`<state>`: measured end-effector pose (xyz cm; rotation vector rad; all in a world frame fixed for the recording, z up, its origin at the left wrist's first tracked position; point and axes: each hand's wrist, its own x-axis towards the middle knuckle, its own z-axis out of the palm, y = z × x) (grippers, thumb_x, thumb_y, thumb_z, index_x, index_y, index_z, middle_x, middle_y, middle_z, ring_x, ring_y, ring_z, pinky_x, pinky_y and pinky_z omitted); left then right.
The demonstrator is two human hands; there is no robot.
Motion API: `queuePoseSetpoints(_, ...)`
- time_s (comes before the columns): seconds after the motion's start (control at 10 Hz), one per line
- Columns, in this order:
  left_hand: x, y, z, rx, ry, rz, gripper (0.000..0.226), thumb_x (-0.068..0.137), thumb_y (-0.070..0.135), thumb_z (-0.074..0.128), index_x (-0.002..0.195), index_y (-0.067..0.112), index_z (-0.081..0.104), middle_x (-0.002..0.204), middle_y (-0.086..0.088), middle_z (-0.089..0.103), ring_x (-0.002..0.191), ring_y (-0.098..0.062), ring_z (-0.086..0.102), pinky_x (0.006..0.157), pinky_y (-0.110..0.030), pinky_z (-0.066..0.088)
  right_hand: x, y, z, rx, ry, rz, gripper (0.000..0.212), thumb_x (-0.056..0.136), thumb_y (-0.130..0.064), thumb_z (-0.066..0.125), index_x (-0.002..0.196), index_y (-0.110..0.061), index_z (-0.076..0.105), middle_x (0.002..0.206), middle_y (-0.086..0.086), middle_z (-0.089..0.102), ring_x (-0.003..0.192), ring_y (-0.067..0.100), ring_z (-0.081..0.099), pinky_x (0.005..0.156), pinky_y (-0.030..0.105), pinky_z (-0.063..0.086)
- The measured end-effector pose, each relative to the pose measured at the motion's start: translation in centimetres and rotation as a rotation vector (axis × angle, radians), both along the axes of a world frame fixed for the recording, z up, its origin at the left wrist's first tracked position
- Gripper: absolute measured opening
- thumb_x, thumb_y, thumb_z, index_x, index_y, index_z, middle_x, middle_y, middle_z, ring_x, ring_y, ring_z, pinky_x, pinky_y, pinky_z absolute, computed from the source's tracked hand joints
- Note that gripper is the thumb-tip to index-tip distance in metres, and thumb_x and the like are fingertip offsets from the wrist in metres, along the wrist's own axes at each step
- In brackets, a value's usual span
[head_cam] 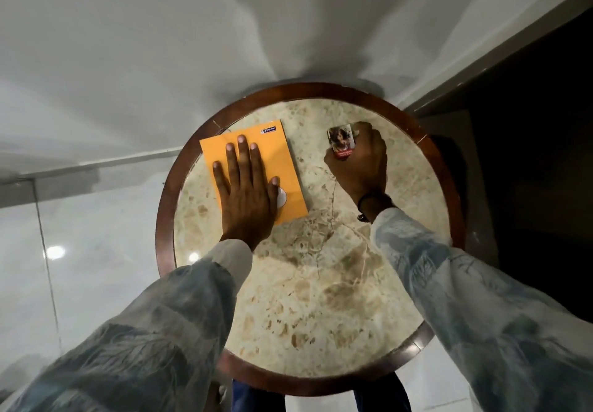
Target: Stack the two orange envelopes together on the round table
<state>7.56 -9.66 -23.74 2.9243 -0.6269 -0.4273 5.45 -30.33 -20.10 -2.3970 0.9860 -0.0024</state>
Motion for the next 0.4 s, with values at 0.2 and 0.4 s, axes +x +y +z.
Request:
queuePoseSetpoints(0.2, 0.0, 0.0, 0.4, 0.031, 0.037, -0.006, 0.072, 0.107, 0.046, 0.023, 0.163, 0.006, 0.001, 0.174, -0.018, -0.003, 0.162, -0.038, -0.004, 0.13, -0.062, 0.006, -0.1, -0.5, 1.3, 0.099, 0.024, -0.015, 0.081, 0.076, -0.032, 0.081, 0.145, -0.012, 0.043, 0.137, 0.017, 0.058, 0.125, 0.039, 0.057, 0.098, 0.05, 0.054)
queuePoseSetpoints(0.4, 0.8, -1.0, 9.7, -0.008, 0.013, -0.023, 0.071, 0.106, 0.048, 0.014, 0.164, 0.007, 0.0, 0.174, -0.013, -0.005, 0.162, -0.033, -0.004, 0.131, -0.059, 0.006, -1.1, -2.6, 14.2, 0.314, -0.427, -0.181, 0.05, 0.078, -0.022, 0.087, 0.12, -0.008, 0.063, 0.112, 0.009, 0.07, 0.101, 0.019, 0.066, 0.091, 0.043, 0.059)
